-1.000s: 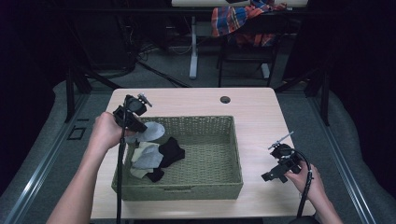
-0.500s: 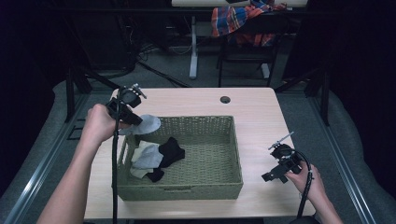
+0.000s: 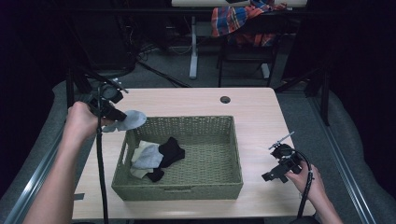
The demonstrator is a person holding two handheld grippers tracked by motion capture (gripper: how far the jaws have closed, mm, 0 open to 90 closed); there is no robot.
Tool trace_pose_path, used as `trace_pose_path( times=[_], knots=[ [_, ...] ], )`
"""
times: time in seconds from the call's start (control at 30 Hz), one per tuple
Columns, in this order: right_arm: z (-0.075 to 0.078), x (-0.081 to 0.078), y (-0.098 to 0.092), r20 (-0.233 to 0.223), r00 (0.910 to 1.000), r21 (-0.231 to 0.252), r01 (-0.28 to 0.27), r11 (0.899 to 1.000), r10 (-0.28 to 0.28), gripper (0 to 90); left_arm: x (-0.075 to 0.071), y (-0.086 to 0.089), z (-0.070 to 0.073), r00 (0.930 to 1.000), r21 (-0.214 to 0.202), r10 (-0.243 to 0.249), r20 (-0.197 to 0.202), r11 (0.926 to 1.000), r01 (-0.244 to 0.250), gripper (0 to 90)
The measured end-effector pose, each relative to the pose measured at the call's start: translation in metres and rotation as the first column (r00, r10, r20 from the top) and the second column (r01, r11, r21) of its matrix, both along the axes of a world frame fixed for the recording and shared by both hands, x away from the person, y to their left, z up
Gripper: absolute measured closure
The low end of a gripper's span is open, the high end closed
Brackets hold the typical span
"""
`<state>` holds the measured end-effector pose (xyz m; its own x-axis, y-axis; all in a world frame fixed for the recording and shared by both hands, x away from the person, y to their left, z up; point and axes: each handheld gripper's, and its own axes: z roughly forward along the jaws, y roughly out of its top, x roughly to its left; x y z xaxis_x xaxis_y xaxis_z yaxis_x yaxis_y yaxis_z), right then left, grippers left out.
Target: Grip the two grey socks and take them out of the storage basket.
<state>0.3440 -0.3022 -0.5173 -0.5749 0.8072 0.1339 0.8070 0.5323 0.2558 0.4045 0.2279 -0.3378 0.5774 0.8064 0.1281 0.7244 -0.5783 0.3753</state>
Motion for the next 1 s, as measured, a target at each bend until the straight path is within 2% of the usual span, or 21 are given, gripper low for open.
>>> trace_pose_path(
  times=[0.2,0.23,0.33,0.43,0.57,0.63,0.73,0.77,0.8,0.83,1.0],
  knots=[
    [0.001,0.0,0.0,0.008,1.0,-0.009,-0.003,1.0,0.003,1.3,-0.005,0.028,0.002,0.9986,-0.002,0.054,0.004,0.9986,-0.054,87.0],
    [0.001,0.0,0.0,0.011,0.9999,-0.011,-0.002,1.0,0.003,1.3,-0.007,0.037,0.0,0.9976,-0.001,0.069,0.0,0.9976,-0.069,87.0],
    [0.001,0.0,0.0,0.008,1.0,-0.011,-0.005,1.0,0.005,1.3,-0.009,0.046,-0.002,0.9961,0.0,0.088,-0.006,0.9961,-0.088,87.0],
    [0.001,0.0,0.0,0.008,1.0,-0.01,-0.003,1.0,0.003,1.3,-0.012,0.058,-0.006,0.9926,-0.008,0.121,-0.004,0.9926,-0.121,87.0],
    [0.001,0.0,-0.001,0.003,1.0,-0.008,-0.003,1.0,0.003,1.3,-0.018,0.076,-0.011,0.987,-0.042,0.161,0.001,0.9861,-0.161,87.0],
    [0.001,0.0,0.0,0.002,1.0,-0.009,-0.004,1.0,0.004,1.3,-0.021,0.086,-0.017,0.9826,-0.051,0.186,-0.006,0.9813,-0.186,87.0],
    [0.001,0.0,0.0,0.002,1.0,-0.011,-0.006,1.0,0.006,1.3,-0.022,0.09,-0.023,0.9805,-0.047,0.196,-0.018,0.9794,-0.196,87.0],
    [-0.001,-0.001,0.001,0.02,0.9996,0.013,0.021,1.0,-0.021,1.3,-0.022,0.091,-0.026,0.9798,-0.049,0.199,-0.023,0.9786,-0.2,87.0],
    [0.001,0.0,0.0,0.007,1.0,-0.008,-0.002,1.0,0.003,1.3,-0.022,0.093,-0.029,0.9786,-0.05,0.203,-0.03,0.9775,-0.205,87.0],
    [-0.001,-0.001,0.001,0.019,0.9996,0.011,0.021,1.0,-0.021,1.3,-0.022,0.094,-0.031,0.9776,-0.055,0.208,-0.034,0.9763,-0.209,87.0],
    [-0.001,-0.001,0.001,0.021,0.9996,0.012,0.021,1.0,-0.021,1.3,-0.022,0.098,-0.044,0.9739,-0.063,0.221,-0.052,0.9726,-0.224,87.0]
  ],
)
